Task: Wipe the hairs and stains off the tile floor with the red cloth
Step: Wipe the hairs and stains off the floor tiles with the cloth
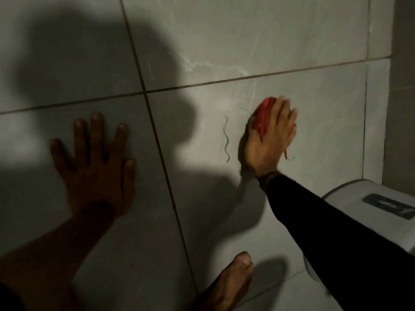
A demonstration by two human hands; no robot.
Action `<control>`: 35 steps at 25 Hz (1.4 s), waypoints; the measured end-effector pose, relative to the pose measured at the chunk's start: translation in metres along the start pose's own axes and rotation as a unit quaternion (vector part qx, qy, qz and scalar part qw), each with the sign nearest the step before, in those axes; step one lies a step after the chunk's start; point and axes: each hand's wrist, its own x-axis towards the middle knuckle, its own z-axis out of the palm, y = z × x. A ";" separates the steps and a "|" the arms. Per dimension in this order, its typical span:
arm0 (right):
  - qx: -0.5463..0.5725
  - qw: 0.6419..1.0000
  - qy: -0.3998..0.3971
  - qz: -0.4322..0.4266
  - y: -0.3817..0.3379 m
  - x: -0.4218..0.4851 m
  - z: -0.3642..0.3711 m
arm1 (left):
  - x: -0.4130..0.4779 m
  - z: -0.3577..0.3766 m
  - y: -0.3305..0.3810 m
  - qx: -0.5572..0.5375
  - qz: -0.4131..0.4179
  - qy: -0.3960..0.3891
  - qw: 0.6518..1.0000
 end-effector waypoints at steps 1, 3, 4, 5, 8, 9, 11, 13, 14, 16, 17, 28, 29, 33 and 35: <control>-0.017 0.999 0.001 -0.031 -0.013 0.007 0.003 | 0.000 0.001 0.000 0.001 0.005 0.002 1.000; -0.055 0.983 -0.027 -0.174 -0.017 -0.005 0.007 | 0.000 0.003 -0.002 -0.002 0.007 0.009 1.000; -0.059 0.977 -0.048 -0.199 -0.006 -0.012 0.004 | -0.001 0.003 -0.003 -0.003 0.004 0.010 1.000; -0.054 0.981 -0.055 -0.179 0.003 -0.012 -0.002 | -0.002 0.003 -0.003 -0.002 0.002 0.011 1.000; -0.017 0.999 0.004 -0.040 -0.030 0.010 0.009 | 0.000 0.003 -0.002 0.013 0.005 0.008 1.000; -0.037 0.997 0.010 -0.062 -0.047 0.003 0.016 | 0.000 0.002 -0.001 0.011 0.008 0.005 1.000; -0.111 0.967 -0.023 -0.227 -0.051 -0.043 0.029 | 0.000 0.002 -0.001 0.006 0.009 0.011 1.000; -0.158 0.936 -0.071 -0.306 -0.015 -0.091 0.018 | -0.002 0.001 -0.003 0.001 0.000 0.009 1.000; -0.158 0.943 -0.066 -0.286 0.000 -0.092 0.011 | -0.003 0.000 -0.002 -0.003 -0.002 0.008 1.000; -0.089 0.989 -0.020 -0.113 -0.003 -0.065 0.014 | -0.002 0.000 0.001 0.002 0.002 0.009 1.000; -0.051 0.998 -0.005 -0.040 -0.021 -0.056 0.020 | -0.001 -0.001 0.001 0.003 0.006 0.004 1.000; -0.042 0.996 0.041 0.067 -0.024 -0.032 0.001 | -0.001 -0.005 0.003 -0.001 0.005 0.023 1.000; -0.037 0.996 0.062 0.042 -0.054 -0.004 0.009 | -0.002 -0.005 0.003 0.005 0.006 0.026 1.000; -0.061 0.971 0.046 -0.228 -0.117 -0.030 0.057 | 0.001 -0.007 0.004 0.009 0.001 0.025 1.000; -0.099 0.930 -0.034 -0.351 -0.084 -0.112 0.060 | 0.001 -0.006 0.004 0.011 0.004 0.029 1.000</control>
